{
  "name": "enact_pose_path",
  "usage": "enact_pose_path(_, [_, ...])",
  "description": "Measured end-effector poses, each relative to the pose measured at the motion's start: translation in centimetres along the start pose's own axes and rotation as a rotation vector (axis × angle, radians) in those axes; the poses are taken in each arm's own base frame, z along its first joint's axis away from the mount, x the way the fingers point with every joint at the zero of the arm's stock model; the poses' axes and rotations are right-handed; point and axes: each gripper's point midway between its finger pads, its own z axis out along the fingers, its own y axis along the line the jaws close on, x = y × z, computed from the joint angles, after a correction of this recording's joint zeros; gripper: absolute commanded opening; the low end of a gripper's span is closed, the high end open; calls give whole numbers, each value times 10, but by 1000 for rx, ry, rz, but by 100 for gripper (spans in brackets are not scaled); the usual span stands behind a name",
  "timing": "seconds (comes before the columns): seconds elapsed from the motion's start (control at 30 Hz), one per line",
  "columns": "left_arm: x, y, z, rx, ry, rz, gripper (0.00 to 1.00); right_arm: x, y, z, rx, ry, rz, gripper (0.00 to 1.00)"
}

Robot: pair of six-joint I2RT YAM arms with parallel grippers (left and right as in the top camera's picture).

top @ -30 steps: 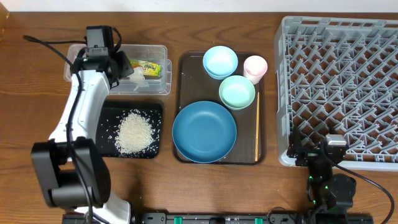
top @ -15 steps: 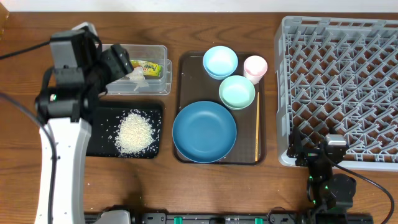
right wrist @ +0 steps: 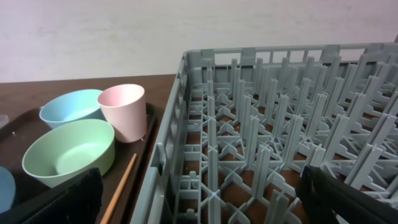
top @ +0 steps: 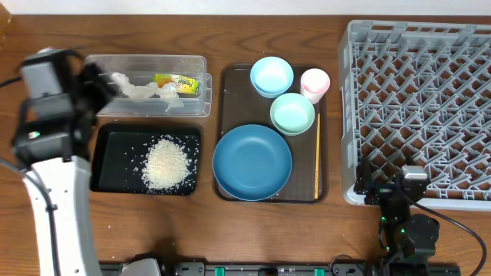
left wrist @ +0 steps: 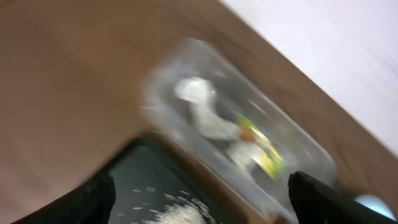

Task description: Sort waste into correct bins and load items into the dishwasher rack

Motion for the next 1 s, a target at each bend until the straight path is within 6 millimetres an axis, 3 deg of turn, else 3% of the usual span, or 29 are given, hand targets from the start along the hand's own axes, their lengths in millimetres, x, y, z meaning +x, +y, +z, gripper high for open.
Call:
enact_pose_path(0.1, [-7,32,1,-89,-7,-92,92,0,0,0,0,0,0,99])
enact_pose_path(0.23, [-13,51,1,-138,-20,-157,93,0,0,0,0,0,0,99])
enact_pose_path(0.6, [-15,56,1,-151,-28,-183,95,-8,5,0,-31,-31,55,99])
enact_pose_path(0.73, [-15,56,1,-153,-29,-183,95,-27,36,-5,-220,-73,294,99])
enact_pose_path(0.87, [-15,57,1,-154,-30,-183,95,-18,80,-20,-487,86,592,99])
enact_pose_path(1.0, [-15,57,1,-154,-30,-183,95,-18,98,-31,-588,194,808,99])
